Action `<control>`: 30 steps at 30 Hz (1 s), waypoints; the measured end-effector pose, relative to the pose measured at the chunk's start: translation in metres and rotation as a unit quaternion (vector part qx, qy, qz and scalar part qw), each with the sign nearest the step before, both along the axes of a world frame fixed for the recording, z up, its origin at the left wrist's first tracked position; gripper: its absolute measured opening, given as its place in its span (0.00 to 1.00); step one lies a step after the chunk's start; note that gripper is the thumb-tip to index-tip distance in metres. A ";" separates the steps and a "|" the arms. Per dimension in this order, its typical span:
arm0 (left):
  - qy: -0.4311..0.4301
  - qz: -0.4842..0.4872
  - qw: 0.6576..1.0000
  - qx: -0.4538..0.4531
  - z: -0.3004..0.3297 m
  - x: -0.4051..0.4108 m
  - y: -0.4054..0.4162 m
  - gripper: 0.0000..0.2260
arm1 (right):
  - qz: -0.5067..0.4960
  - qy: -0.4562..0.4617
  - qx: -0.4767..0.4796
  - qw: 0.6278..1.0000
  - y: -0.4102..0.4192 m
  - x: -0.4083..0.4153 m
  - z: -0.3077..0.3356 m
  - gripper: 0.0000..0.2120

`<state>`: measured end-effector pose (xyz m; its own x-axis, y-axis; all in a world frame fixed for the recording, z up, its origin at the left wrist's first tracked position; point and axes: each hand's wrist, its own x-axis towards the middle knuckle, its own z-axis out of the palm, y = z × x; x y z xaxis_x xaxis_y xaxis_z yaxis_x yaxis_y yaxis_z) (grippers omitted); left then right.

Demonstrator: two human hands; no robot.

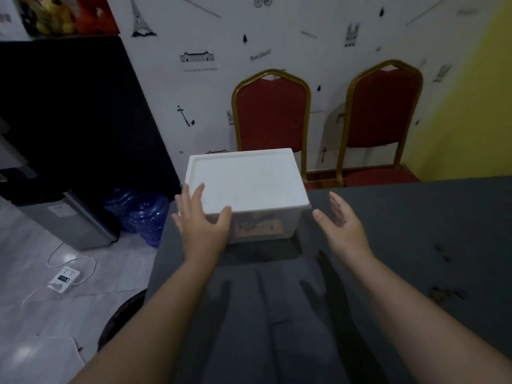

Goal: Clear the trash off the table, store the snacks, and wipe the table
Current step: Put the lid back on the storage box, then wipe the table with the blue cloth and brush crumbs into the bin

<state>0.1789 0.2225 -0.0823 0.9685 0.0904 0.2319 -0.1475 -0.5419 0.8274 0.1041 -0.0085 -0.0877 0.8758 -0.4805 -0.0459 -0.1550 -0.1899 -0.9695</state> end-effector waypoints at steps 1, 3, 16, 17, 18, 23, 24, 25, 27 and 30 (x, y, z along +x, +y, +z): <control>-0.005 -0.058 0.998 -0.027 0.004 -0.011 -0.014 0.29 | -0.020 -0.010 -0.009 1.000 -0.005 -0.014 0.004 0.28; 0.001 -0.154 0.986 -0.065 0.009 -0.033 -0.044 0.30 | -0.059 -0.029 -0.019 0.998 -0.019 -0.040 0.011 0.25; 0.110 -0.437 0.893 -0.022 -0.003 -0.139 -0.244 0.27 | -0.296 0.011 -0.077 0.952 -0.159 -0.209 0.007 0.14; 0.116 -0.447 0.887 -0.018 -0.005 -0.145 -0.260 0.27 | -0.307 0.020 -0.081 0.948 -0.173 -0.221 0.005 0.15; 0.120 -0.457 0.881 -0.016 -0.007 -0.150 -0.276 0.27 | -0.319 0.031 -0.084 0.944 -0.187 -0.233 0.002 0.15; 0.136 -0.488 0.862 -0.005 -0.015 -0.186 -0.381 0.26 | -0.362 0.078 -0.092 0.924 -0.283 -0.285 -0.011 0.14; 0.138 -0.490 0.861 -0.005 -0.016 -0.193 -0.403 0.25 | -0.365 0.083 -0.092 0.923 -0.303 -0.293 -0.015 0.14; 0.142 -0.494 0.858 -0.005 -0.019 -0.200 -0.426 0.25 | -0.369 0.088 -0.095 0.921 -0.323 -0.300 -0.019 0.14; 0.148 -0.498 0.854 -0.001 -0.026 -0.216 -0.472 0.26 | -0.369 0.099 -0.102 0.919 -0.366 -0.314 -0.029 0.15; 0.174 -0.497 0.850 0.010 -0.037 -0.239 -0.535 0.26 | -0.349 0.145 -0.111 0.919 -0.427 -0.330 -0.045 0.17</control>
<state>-0.0603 -0.3126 -0.1193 0.5736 -0.8139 -0.0920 -0.2904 -0.3070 0.9063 -0.2259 -0.4360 -0.1330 0.3164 -0.9466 -0.0621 -0.5607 -0.1338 -0.8172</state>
